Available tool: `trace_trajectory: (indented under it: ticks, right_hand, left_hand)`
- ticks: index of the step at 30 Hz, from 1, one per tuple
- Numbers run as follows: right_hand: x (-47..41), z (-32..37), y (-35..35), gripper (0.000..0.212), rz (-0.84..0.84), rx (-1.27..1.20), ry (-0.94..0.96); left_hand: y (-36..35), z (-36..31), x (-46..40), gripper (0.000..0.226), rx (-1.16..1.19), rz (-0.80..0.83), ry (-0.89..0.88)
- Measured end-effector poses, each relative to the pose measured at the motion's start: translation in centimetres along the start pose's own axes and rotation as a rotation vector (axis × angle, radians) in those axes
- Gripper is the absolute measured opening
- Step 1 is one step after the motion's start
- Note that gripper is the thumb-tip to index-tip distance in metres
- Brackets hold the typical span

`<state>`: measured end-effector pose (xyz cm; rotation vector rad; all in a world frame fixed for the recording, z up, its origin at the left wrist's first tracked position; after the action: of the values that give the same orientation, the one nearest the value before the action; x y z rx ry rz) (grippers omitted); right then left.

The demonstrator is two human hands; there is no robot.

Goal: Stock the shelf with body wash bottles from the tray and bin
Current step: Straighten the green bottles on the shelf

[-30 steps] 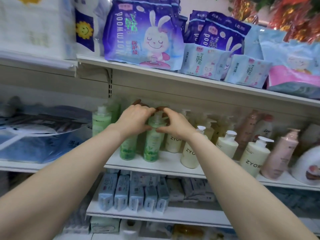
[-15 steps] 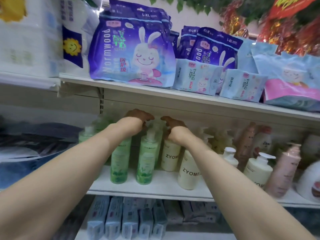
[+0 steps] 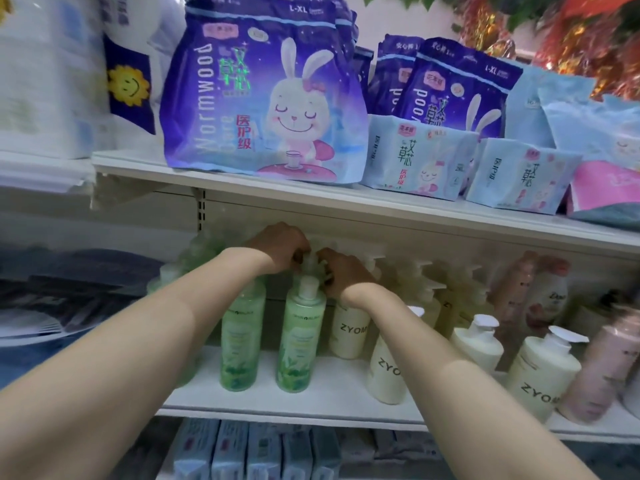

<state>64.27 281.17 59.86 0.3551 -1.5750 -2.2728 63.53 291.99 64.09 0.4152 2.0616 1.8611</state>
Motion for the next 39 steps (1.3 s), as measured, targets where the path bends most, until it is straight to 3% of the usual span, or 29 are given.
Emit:
trace_trajectory:
  ticks: [7, 10, 14, 24, 32, 39]
  right_hand:
    - [-0.2, 0.1, -0.3, 0.040, -0.020, -0.080, 0.024]
    - [-0.5, 0.3, 0.7, 0.045, 0.015, -0.062, 0.044]
    - [-1.3, 0.4, 4.2, 0.047, -0.090, -0.088, 0.049]
    - [-4.6, -1.9, 3.3, 0.078, 0.053, 0.047, -0.054]
    - [-7.2, -2.5, 2.6, 0.047, 0.014, -0.015, -0.025]
    - [-8.6, -1.6, 1.8, 0.033, 0.015, -0.030, 0.005]
  left_hand:
    - [0.1, 0.6, -0.1, 0.008, 0.022, -0.007, -0.008]
    - [0.3, 1.2, -0.5, 0.020, 0.063, -0.017, -0.009]
    - [1.2, 2.8, -1.3, 0.043, 0.173, -0.096, 0.019]
    - [-0.8, 3.7, -4.9, 0.038, 0.197, 0.027, 0.041]
    - [-2.5, 3.5, -6.6, 0.025, 0.106, 0.192, 0.039]
    - [-1.9, 4.6, -6.0, 0.016, 0.031, 0.124, 0.089]
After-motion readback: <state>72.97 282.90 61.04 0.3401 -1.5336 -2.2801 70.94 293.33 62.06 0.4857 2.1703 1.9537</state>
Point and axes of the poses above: each hand's wrist, its own x-axis away from the middle knuckle, its own y-axis out of the back of the hand, z = x × y, the point moved 8 cm from there along -x, towards the middle knuckle, and after that the axes turned 12 degrees about z, right-handed, at the moved point
